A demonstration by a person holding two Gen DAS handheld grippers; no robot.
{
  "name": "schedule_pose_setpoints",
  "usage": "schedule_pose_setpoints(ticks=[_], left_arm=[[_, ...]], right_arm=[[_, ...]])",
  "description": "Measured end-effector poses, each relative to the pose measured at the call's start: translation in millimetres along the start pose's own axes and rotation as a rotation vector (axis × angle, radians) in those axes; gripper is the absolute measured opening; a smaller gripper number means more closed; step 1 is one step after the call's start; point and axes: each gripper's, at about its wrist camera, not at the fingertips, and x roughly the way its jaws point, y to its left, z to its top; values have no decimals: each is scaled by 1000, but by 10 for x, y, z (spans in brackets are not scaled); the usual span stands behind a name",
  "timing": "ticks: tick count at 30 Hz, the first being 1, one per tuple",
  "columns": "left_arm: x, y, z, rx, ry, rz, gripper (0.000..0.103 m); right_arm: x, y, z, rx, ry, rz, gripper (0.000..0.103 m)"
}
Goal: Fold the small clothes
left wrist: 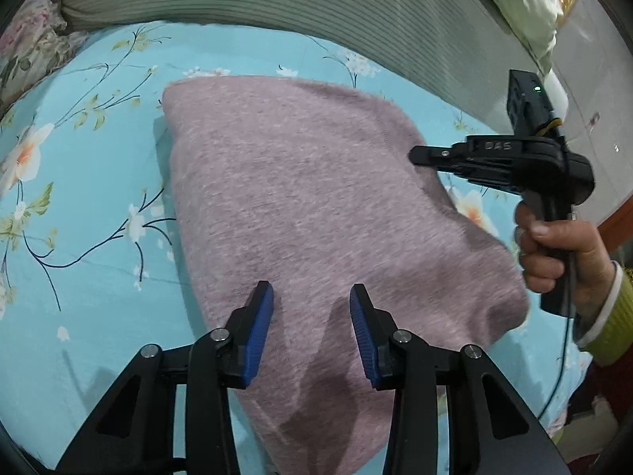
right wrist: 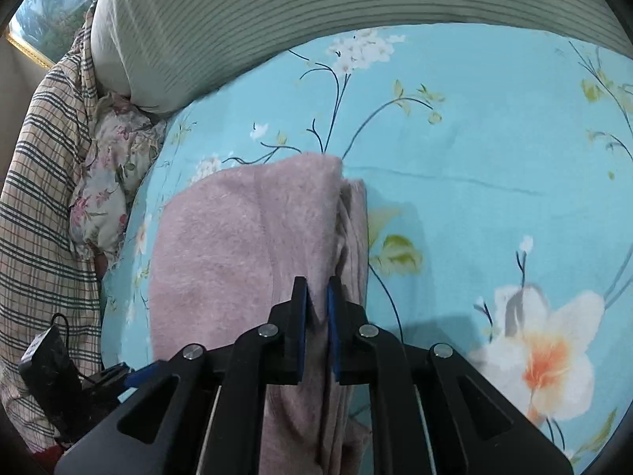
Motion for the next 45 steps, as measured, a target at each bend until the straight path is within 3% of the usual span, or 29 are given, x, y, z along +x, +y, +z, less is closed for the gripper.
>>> schedule_pose_setpoints(ticks=[5, 9, 11, 13, 20, 26, 27, 28, 29, 31, 33, 35, 36, 38, 42, 45], left_arm=[[-98, 17, -42, -3, 7, 3, 38], [-305, -51, -136, 4, 1, -22, 38], [-411, -111, -252, 22, 3, -36, 39], [-489, -161, -384, 39, 13, -33, 40], [-558, -314, -900, 108, 68, 19, 61], [-372, -363, -1039, 156, 80, 125, 66], [-328, -336, -1047, 144, 85, 141, 65], [-299, -308, -1043, 131, 86, 146, 60], [-276, -260, -1039, 112, 90, 150, 47], [-267, -155, -1031, 62, 101, 118, 27], [-284, -87, -1031, 37, 98, 120, 18], [-327, -12, -1042, 12, 94, 110, 14], [-343, 9, -1052, 5, 92, 108, 14], [-353, 49, -1082, -4, 100, 100, 13], [-322, 38, -1122, 8, 131, 92, 13], [-393, 5, -1129, 35, 157, 84, 13]], right_arm=[[-436, 154, -243, -22, -49, 35, 14], [-799, 266, -675, -51, -46, 64, 16], [-896, 289, -885, -57, -34, 61, 38], [-918, 274, -1055, -71, -25, 52, 51], [-794, 313, -1286, -106, 18, 40, 51], [-603, 386, -1291, -150, 55, 10, 51], [-587, 386, -1292, -141, 61, 30, 48], [-586, 389, -1295, -130, 68, 58, 29], [-601, 392, -1297, -115, 71, 95, 9], [-725, 368, -1307, -68, 37, 248, 9], [-797, 303, -1336, -38, 16, 294, 9], [-703, 241, -1398, -50, 52, 209, 9], [-590, 201, -1464, -86, 87, 101, 9], [-426, 124, -1556, -119, 130, -22, 9], [-468, -86, -1599, -8, 118, 4, 9], [-669, -87, -1503, -13, 85, -51, 18]])
